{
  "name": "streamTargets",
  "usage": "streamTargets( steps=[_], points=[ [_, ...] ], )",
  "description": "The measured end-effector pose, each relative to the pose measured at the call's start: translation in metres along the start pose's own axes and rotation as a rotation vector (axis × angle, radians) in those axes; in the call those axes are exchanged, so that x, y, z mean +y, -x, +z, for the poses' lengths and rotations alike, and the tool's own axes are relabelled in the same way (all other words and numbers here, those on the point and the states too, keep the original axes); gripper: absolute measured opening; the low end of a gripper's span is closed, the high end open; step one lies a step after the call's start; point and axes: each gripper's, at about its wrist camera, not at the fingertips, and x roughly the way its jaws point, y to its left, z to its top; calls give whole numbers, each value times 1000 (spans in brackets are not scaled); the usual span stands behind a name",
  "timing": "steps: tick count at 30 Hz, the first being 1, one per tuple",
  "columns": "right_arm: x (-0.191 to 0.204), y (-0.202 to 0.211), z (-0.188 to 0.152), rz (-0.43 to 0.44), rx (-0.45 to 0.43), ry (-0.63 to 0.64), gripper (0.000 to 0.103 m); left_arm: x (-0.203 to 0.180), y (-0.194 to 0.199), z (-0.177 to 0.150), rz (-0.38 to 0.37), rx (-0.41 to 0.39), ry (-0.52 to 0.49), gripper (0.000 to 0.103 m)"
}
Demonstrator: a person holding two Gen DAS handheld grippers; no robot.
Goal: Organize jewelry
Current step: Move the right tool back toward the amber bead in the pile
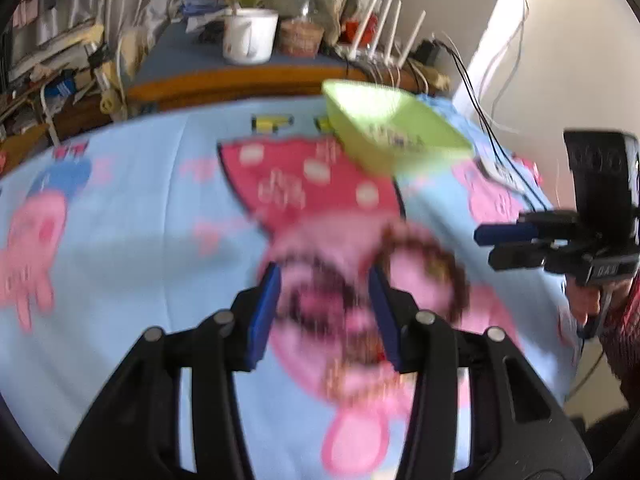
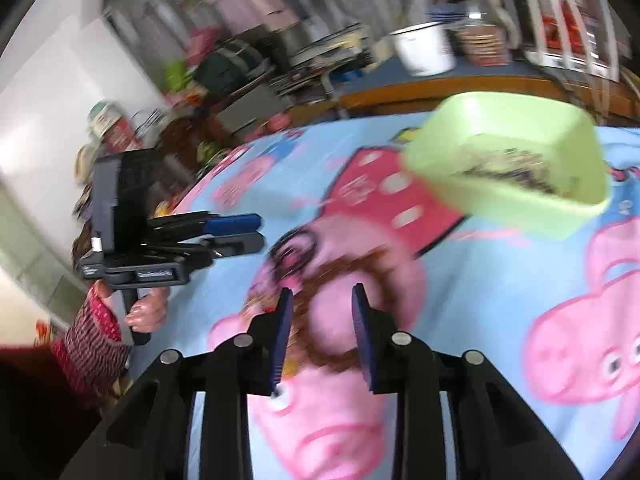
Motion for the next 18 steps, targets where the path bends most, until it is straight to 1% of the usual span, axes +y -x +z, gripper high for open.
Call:
streamTargets(
  steps=[3,6,7,8,9,10,11,12,13,14,18],
  points=[
    [21,-11,-15,38,39,25,0,1,6,-28,-24,31,10,44],
    [42,-26,-22,1,90,114,0,-3,6,-45,-39,47,14,42],
    [48,-32,-25,-21,104,140,0,-5,4,-49,-30,53,7,32],
    [50,-36,-25,-38,112,152,0,-7,-1,-51,-10,70,-3,27],
    [52,-41,-26,-62,125,167,0,-10,-3,-53,8,58,-13,23],
    [54,-47,-27,-110,146,195,0,-11,-4,-53,-11,58,-12,13],
    [55,-50,-30,-150,159,218,0,-11,-4,-53,-21,60,-7,13],
    [57,-49,-33,-181,151,246,0,-10,-2,-53,-12,57,-3,5],
    [57,-49,-34,-227,173,259,0,-10,0,-55,12,59,-12,6],
    [56,-50,-38,-240,188,262,0,-9,3,-58,25,59,-17,6],
    [51,-36,-56,-250,191,265,0,4,25,-76,42,47,0,6]
  ],
)
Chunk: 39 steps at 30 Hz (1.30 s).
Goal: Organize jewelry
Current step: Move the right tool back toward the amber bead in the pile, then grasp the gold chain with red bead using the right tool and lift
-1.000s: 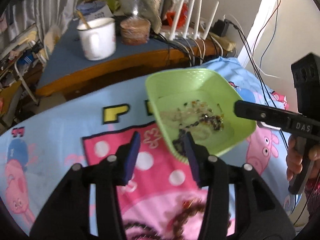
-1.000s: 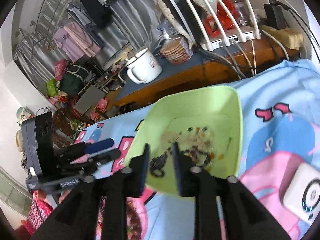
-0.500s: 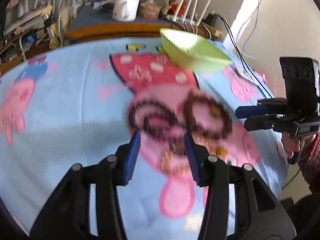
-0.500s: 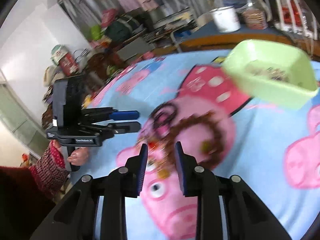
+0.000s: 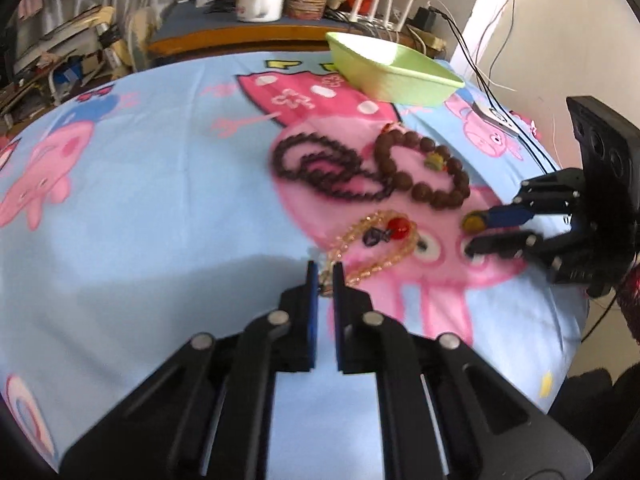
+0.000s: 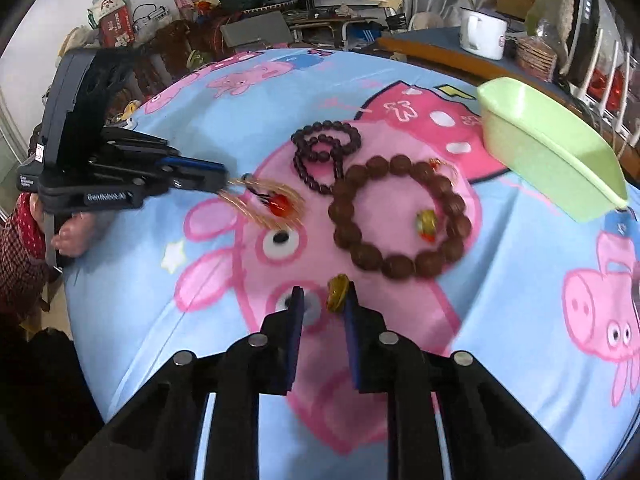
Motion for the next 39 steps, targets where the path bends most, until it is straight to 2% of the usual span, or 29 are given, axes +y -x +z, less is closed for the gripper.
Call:
streamTargets(
  steps=[2,7,15,18,22,25,28,32,39],
  points=[
    [3,6,-5,5,-21,-2,0,10,12,-11,-3,-12,30,6],
    [20,7,10,38,-84,20,0,26,36,-26,-16,-60,88,6],
    [53,-13,52,135,-128,23,0,24,60,-20,-53,-134,100,6],
    [71,-23,69,158,-140,73,0,22,63,-16,-54,-144,98,6],
    [89,-46,84,89,-117,158,0,14,69,-10,-66,-165,77,6],
    [76,-61,89,100,-86,118,0,11,73,-7,-63,-177,63,6],
    [49,-52,84,229,-107,-28,0,13,71,-3,-57,-169,72,6],
    [28,-29,73,258,-146,-102,0,12,58,7,-74,-145,74,6],
    [-4,14,64,259,-248,-194,0,-11,43,39,-129,-161,28,6]
  ],
)
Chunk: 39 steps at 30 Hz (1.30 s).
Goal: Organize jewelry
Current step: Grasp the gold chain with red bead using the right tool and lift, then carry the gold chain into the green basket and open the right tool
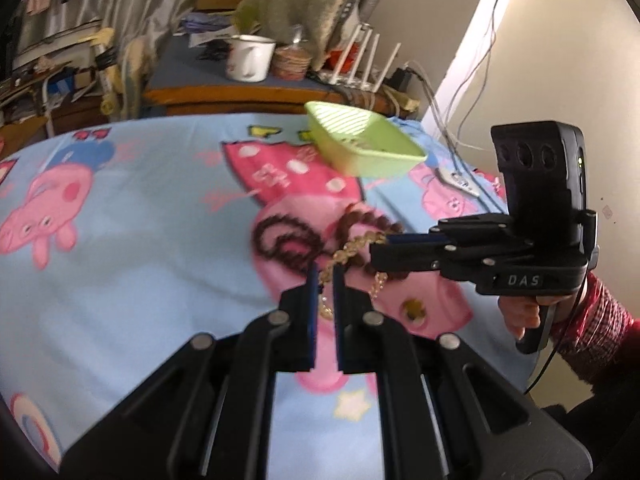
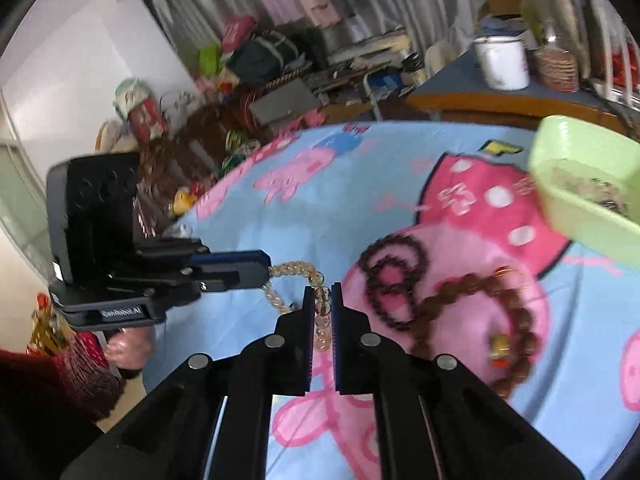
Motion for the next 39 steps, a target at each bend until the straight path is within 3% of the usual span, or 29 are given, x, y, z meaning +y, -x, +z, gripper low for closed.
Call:
streamTargets(
  steps=[9,17,21,25,30,39],
  points=[
    [-52,47,23,-68,-149,-110,0,-31,-46,63,-22,-5,-44,6],
    [-97,87,66,-226,-256,-117,0,-63,-97,147,-2,-58,-116,6],
    [-118,86,78,-317,-255,-103,0,-65,-129,166,27,-69,-118,6],
    [-147,73,75,-385,-224,-115,0,-72,-164,171,91,-47,-148,6],
    [-176,64,66,-404,-208,-161,0,-74,-198,169,157,-15,-179,7],
    [-186,55,55,-444,-191,-181,0,-55,-218,168,269,36,-149,7]
  ],
)
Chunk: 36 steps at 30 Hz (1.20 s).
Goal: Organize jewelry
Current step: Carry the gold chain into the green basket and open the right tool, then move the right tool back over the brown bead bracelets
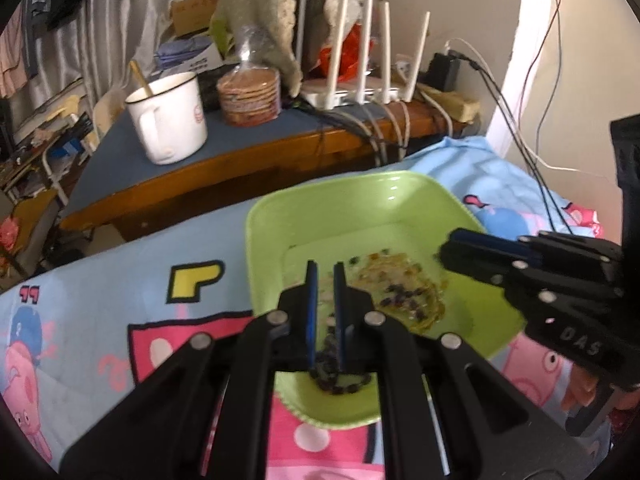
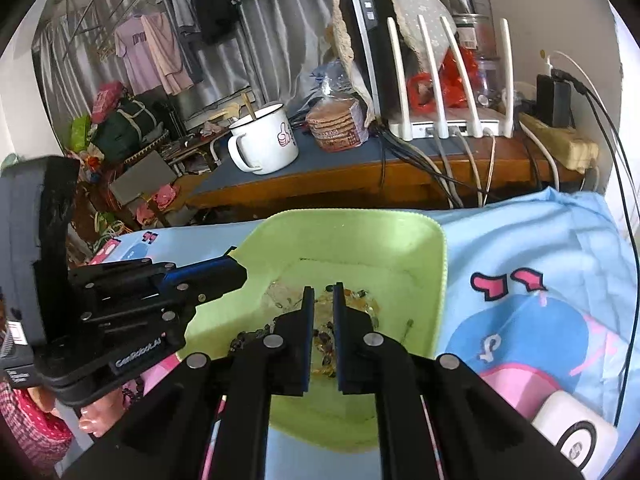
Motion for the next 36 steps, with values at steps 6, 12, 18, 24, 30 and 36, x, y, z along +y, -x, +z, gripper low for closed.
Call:
streamTargets(
  steps=[6,12,18,24,30,36],
  points=[
    [10,21,-8,40,-30,-23,0,15,21,-8,28,-22,18,7],
    [35,40,-31,136,-4,-12,0,54,57,-37,-18,-19,72,7],
    [60,22,-64,196,134,25,0,93,80,-92,-36,45,129,7],
    [75,3,-83,204,215,21,0,105,80,-139,-66,105,189,7],
    [86,3,-93,229,240,33,0,92,80,-154,-8,90,158,9],
    [104,8,-109,296,269,72,0,87,85,-166,44,102,127,9]
  ],
)
